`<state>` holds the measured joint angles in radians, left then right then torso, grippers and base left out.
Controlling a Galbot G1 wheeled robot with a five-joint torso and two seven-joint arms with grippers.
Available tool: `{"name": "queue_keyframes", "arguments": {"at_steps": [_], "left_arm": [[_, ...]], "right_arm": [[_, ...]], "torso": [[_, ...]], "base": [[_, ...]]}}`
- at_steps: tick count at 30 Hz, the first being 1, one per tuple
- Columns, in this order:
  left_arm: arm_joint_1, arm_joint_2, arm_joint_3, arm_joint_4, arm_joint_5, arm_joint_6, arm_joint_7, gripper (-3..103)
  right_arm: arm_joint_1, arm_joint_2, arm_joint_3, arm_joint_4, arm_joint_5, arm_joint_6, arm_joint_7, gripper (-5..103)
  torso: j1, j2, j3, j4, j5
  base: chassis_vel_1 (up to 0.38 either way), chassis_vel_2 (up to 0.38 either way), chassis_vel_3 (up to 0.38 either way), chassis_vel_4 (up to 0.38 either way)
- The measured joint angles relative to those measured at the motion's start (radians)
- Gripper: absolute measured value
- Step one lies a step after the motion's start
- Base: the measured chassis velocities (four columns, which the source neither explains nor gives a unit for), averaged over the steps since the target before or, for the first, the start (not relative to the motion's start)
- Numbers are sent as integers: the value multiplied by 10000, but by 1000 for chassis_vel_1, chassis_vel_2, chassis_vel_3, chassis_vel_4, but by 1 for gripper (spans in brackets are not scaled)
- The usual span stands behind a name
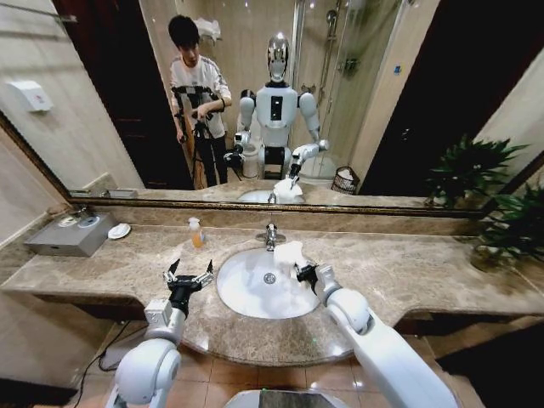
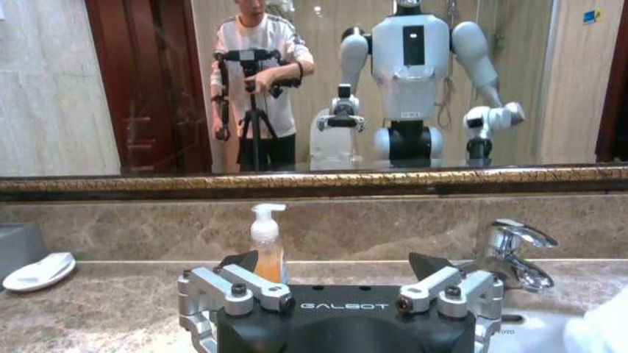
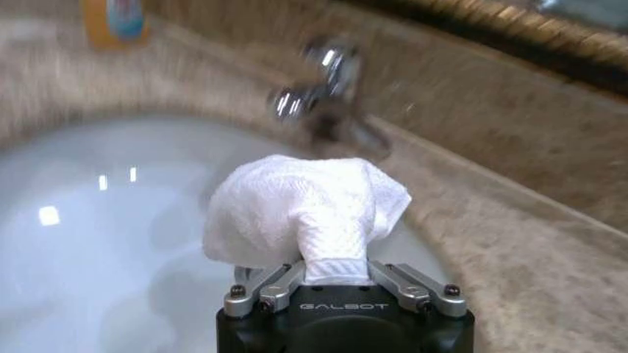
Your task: Pick up the towel from the sink counter and wipe the mirror surface.
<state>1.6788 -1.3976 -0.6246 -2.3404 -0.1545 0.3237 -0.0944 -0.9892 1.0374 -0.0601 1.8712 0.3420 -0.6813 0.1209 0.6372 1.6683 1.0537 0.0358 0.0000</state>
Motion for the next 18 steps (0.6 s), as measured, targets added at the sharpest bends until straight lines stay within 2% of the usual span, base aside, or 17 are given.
{"name": "queue_keyframes", "arguments": {"at_steps": [2,3,6,11,18], "left_arm": [[0,0,1,0,0,0,0,100],[0,0,1,0,0,0,0,100],[-1,0,1,0,0,0,0,100],[-1,0,2,0,0,0,0,100],[-1,0,1,0,0,0,0,100]], "right_arm": [[599,-6,-810,-666,-204,-22,-160,12],[599,-6,-810,-666,-204,-22,-160,12],[1569,237,-1705,-1478,-211,-175,-175,12],[2259,394,-2128,-2120,-219,-200,-139,12],[3208,100,-2965,-2833,-206,-390,-149,12]], "torso": [[0,0,0,0,0],[0,0,0,0,0],[1,-1,0,3,0],[2,-1,1,4,0],[2,0,0,-1,0]], "base": [[0,0,0,0],[0,0,0,0],[0,0,0,0],[0,0,0,0],[0,0,0,0]]}}
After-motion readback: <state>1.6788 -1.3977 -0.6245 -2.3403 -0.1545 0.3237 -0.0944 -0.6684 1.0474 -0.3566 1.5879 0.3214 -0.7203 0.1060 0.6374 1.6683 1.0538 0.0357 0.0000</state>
